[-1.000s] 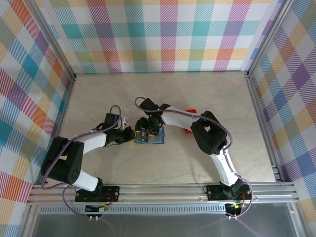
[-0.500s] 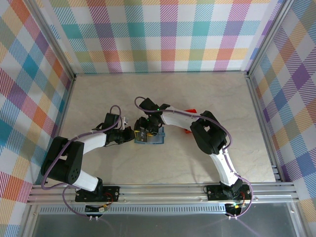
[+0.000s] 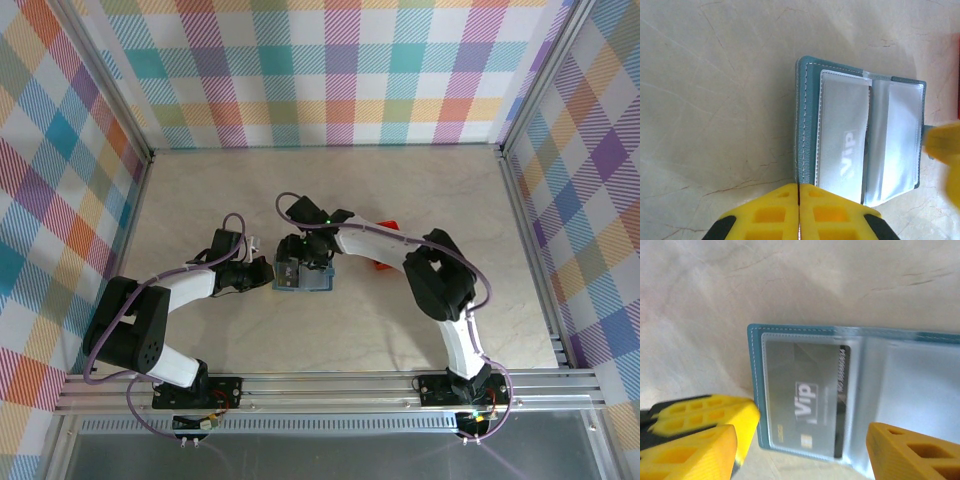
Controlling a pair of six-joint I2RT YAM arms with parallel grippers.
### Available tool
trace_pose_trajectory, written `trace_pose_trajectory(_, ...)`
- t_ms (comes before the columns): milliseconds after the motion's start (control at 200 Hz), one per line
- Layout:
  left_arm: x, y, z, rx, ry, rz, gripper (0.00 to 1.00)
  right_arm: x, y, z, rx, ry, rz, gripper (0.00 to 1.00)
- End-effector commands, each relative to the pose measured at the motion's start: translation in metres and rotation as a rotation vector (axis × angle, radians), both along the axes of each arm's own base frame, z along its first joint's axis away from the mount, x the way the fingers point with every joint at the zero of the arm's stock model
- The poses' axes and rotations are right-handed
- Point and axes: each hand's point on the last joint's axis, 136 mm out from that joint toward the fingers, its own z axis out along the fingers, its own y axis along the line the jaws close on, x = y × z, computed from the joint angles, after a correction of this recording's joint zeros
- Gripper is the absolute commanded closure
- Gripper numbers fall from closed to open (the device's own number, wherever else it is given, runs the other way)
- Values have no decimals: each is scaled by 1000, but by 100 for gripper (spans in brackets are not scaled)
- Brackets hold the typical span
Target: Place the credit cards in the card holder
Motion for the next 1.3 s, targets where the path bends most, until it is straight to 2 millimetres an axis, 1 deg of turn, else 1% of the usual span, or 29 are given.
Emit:
trace_pose_trajectory(0,-3,0,5,-20,-23,-12,92,-5,-24,10,-94,-45,18,31)
trace_pose_trajectory(50,-4,0,5,-24,-22,-11,92,-8,-27,6,-122,-32,32,31)
trace_pose_trajectory(130,-5,-2,5,-32,-22,-14,91,-9,-27,0,-136,-20,47,31)
trace_pose_trajectory(350,-5,-3,5,-35,-20,-17,91,-10,-4,-9,-125,18,112,31)
trace_pose_trajectory(480,-5,-2,4,-32,-21,-17,90,-10,-1,-16,-140,34,108,30)
trace_pose_trajectory(625,-5,-1,4,-27,-17,-12,91,-12,-8,-26,-193,64,98,29)
trace_pose_trajectory(820,-5,1,5,-16,-21,-4,91,-13,-30,-26,-249,54,55,28)
trace_pose_trajectory(915,-5,2,5,-13,-22,-2,91,-14,-41,-29,-266,69,39,27)
trace_pose_trajectory(1150,-8,4,6,-6,-23,4,92,-16,-61,-26,-298,46,1,27)
trace_pose_trajectory(1295,-8,4,6,-4,-25,4,92,-17,-63,-17,-277,22,8,28)
